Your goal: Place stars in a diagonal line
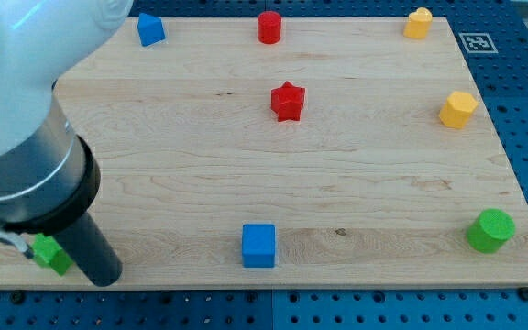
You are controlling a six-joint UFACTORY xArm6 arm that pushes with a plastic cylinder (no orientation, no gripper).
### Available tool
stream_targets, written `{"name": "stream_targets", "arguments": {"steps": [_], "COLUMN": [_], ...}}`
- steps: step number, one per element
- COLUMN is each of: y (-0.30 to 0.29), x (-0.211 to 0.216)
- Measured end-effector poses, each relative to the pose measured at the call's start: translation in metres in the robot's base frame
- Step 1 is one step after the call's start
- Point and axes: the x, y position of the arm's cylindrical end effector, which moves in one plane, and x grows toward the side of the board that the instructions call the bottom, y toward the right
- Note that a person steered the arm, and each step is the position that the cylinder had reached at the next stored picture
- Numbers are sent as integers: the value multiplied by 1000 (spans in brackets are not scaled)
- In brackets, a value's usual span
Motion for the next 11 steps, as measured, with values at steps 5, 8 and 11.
{"name": "stream_targets", "arguments": {"steps": [5,8,11], "y": [-74,-89,-89], "x": [0,-1,-11]}}
